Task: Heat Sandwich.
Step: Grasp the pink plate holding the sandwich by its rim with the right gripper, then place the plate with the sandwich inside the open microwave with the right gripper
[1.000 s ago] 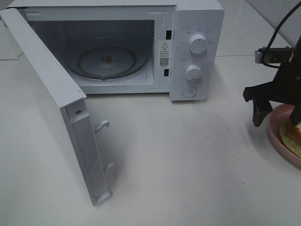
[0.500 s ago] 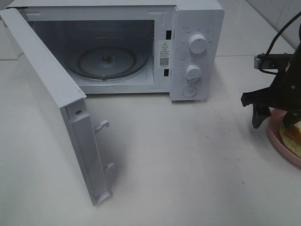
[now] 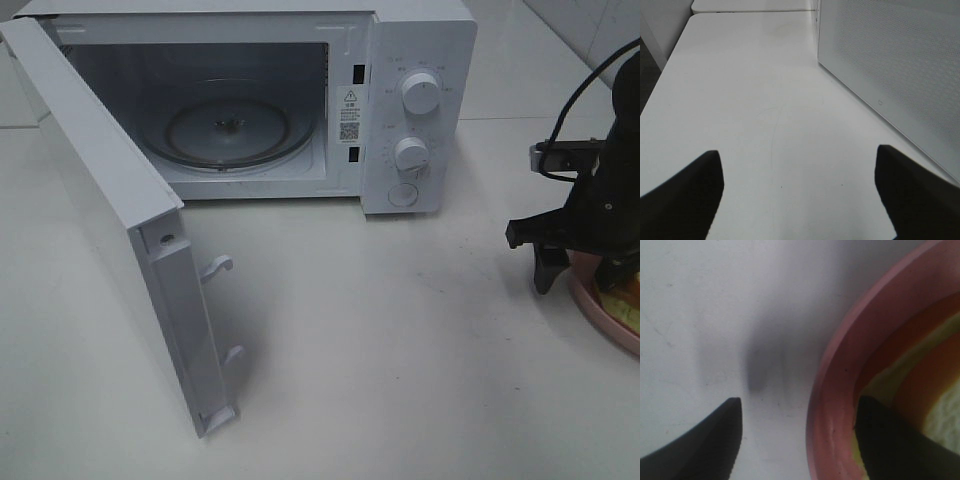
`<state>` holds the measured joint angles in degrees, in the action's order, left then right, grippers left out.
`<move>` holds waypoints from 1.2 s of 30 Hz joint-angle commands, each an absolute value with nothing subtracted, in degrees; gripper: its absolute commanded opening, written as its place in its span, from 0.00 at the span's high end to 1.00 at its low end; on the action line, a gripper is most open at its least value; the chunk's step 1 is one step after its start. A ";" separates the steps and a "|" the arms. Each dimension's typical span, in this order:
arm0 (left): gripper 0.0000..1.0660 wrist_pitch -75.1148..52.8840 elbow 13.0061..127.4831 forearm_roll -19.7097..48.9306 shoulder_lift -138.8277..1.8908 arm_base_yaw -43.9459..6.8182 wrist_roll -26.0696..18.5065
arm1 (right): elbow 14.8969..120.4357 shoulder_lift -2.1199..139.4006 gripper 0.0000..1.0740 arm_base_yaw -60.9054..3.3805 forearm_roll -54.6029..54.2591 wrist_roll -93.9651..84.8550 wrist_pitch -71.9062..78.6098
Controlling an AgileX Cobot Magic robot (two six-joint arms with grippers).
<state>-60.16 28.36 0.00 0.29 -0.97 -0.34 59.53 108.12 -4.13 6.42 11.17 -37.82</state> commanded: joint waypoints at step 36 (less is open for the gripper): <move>0.28 -59.42 28.19 0.00 1.49 -0.97 -0.34 | 59.19 113.39 1.00 -4.01 14.38 15.47 -38.96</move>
